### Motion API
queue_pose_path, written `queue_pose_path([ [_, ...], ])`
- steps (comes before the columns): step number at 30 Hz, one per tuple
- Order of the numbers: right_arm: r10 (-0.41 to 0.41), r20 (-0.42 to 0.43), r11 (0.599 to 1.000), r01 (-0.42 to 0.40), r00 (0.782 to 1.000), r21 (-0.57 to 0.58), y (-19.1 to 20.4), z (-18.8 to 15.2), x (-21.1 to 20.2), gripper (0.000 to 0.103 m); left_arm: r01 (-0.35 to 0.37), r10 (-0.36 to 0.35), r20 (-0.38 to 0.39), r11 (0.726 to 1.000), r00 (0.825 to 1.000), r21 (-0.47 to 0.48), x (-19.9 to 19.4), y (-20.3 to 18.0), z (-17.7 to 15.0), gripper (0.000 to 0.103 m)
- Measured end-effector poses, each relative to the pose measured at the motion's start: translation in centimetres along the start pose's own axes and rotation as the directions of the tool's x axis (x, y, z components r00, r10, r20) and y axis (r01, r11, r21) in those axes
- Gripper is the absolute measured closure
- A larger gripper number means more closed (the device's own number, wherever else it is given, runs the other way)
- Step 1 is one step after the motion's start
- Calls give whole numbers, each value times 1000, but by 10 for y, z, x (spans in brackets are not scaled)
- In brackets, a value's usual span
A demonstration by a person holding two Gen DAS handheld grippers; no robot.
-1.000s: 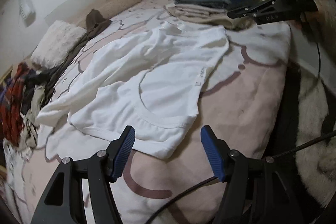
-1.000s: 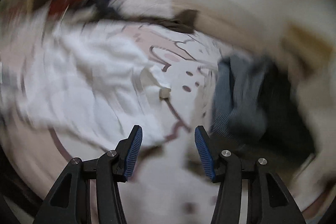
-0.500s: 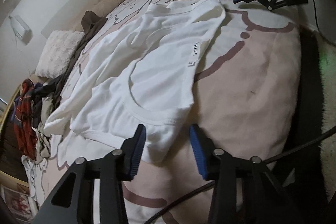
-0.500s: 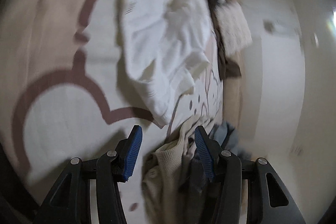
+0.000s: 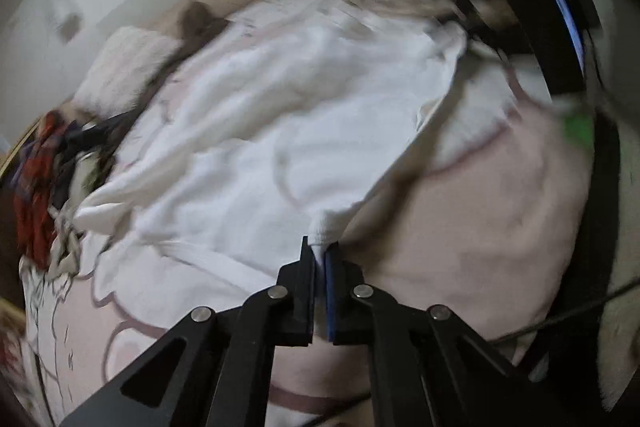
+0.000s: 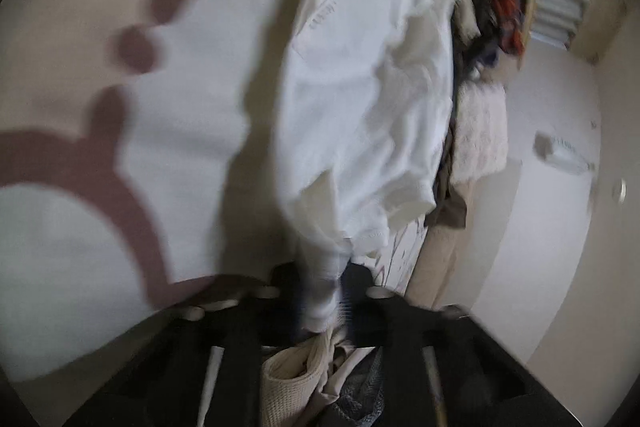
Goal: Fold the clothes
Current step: 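Grasp the T-shirt hem corners with the left and right tools, then lift the T-shirt by its hem with both tools, stretching it between them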
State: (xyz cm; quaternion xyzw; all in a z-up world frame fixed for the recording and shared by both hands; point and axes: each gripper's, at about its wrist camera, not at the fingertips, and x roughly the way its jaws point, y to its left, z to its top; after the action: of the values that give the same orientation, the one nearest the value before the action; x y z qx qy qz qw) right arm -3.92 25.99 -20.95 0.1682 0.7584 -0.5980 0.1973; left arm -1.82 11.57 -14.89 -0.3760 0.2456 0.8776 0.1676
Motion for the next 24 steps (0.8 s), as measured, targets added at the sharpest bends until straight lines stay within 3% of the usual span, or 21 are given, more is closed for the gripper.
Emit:
queue_pose_path([
  [3,-18,-14,977,20,1000,213,-48,5,-8,99,-51,58,70,993,996,-103,-25,37,14,99],
  [7,-55,-27,882,61,998,466,-118,11,-23,100,-129,165,168,970,972,-208,-60,82,36,99],
  [9,-97,-27,821,96,995,563,-160,13,-36,100,-188,248,233,950,940,-250,-84,105,53,99],
  [12,-202,-32,735,174,979,656,-225,18,-63,100,-260,356,317,915,879,-308,-121,135,76,99],
  [14,-266,-45,691,223,963,688,-262,21,-79,100,-309,433,378,886,818,-345,-156,151,93,99],
  [19,-431,-94,600,363,897,713,-344,33,-132,100,-407,589,505,805,631,-430,-250,182,132,99],
  [24,-580,-126,495,471,805,730,-401,33,-210,100,-468,663,583,747,469,-472,-326,183,146,99],
])
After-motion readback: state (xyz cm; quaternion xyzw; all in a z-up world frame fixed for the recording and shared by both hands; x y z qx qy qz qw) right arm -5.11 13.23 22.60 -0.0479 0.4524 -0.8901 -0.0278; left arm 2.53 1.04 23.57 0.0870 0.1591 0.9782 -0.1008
